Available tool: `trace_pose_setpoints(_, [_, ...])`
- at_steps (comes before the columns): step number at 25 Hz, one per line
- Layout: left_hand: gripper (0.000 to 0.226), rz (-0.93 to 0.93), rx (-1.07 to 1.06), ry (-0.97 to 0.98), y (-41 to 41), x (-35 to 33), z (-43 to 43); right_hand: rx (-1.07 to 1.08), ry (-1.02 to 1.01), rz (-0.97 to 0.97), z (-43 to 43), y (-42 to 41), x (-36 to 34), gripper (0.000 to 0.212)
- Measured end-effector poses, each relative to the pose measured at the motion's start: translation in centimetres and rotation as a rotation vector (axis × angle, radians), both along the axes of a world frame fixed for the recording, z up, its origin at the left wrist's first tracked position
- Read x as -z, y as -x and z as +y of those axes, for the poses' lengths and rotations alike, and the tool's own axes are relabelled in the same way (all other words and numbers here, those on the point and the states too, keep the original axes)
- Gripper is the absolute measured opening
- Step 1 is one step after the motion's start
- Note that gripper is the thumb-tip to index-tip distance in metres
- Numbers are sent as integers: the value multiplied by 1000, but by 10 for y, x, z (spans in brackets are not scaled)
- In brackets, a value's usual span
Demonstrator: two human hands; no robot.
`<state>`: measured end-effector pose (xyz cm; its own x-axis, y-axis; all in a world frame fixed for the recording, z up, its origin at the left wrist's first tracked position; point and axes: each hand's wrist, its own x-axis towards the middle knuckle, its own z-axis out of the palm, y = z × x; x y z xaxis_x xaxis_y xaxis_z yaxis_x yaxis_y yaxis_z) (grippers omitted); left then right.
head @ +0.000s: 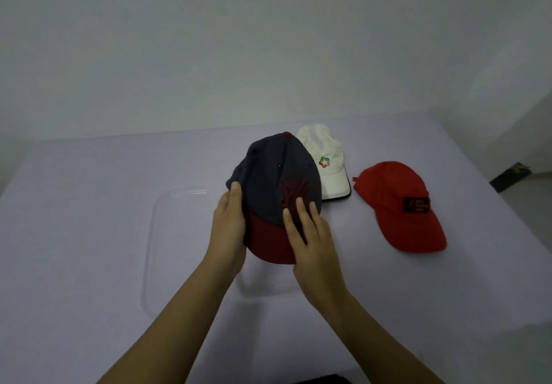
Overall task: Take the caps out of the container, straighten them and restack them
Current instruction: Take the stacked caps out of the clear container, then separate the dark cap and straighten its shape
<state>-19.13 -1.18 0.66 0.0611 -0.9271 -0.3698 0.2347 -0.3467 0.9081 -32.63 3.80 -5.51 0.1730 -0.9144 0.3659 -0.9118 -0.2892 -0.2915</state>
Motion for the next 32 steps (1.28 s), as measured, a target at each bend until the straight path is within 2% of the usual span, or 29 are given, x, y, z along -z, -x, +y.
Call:
trace_pose_setpoints(2, [42,-15,-38,62,17,-11,-2,-4,-3,-34,14,12,-15,86])
trace_pose_setpoints(4, [41,-6,-19,84,34,-11,-3,-110,-113,-256,27,40,-25,100])
trace_pose_setpoints(5, [41,-1,-1,82,44,-9,-2,-130,-256,-504,33,57,-30,103])
trace_pose_setpoints(7, [40,-14,52,66,67,1,5,81,-455,-1154,40,87,-37,96])
trace_pose_setpoints(8, [37,-22,75,62,78,7,10,269,-518,-1386,38,100,-35,85])
trace_pose_setpoints(9, [34,-31,97,58,93,12,16,426,-572,-1487,35,113,-32,69])
trace_pose_setpoints(10, [32,-53,119,50,106,18,21,535,-598,-1477,32,124,-28,61])
trace_pose_setpoints(12, [35,-146,118,-10,132,27,24,648,-498,-1364,27,145,-22,53])
trace_pose_setpoints(14, [41,-231,56,-191,157,31,24,679,-364,-1263,23,163,-25,43])
trace_pose_setpoints(16, [50,-215,-24,-300,179,30,27,634,-398,-1259,18,180,-32,33])
trace_pose_setpoints(18, [49,-101,-135,-289,198,27,28,548,-580,-1413,10,192,-36,32])
trace_pose_setpoints(21, [33,206,-294,-314,220,18,30,522,-785,-1693,3,201,-37,41])
trace_pose_setpoints(23, [26,351,-324,-335,231,18,30,516,-867,-1829,0,203,-36,37])
trace_pose_setpoints(25, [26,414,-314,-330,236,12,33,493,-882,-1872,-3,205,-35,37])
trace_pose_setpoints(27, [30,320,-293,-303,230,8,31,511,-810,-1795,-7,211,-36,42])
trace_pose_setpoints(30, [46,27,-195,-312,226,4,29,573,-643,-1675,-11,222,-38,48])
trace_pose_setpoints(32, [50,5,-217,-332,230,4,31,597,-717,-1690,-13,220,-39,51])
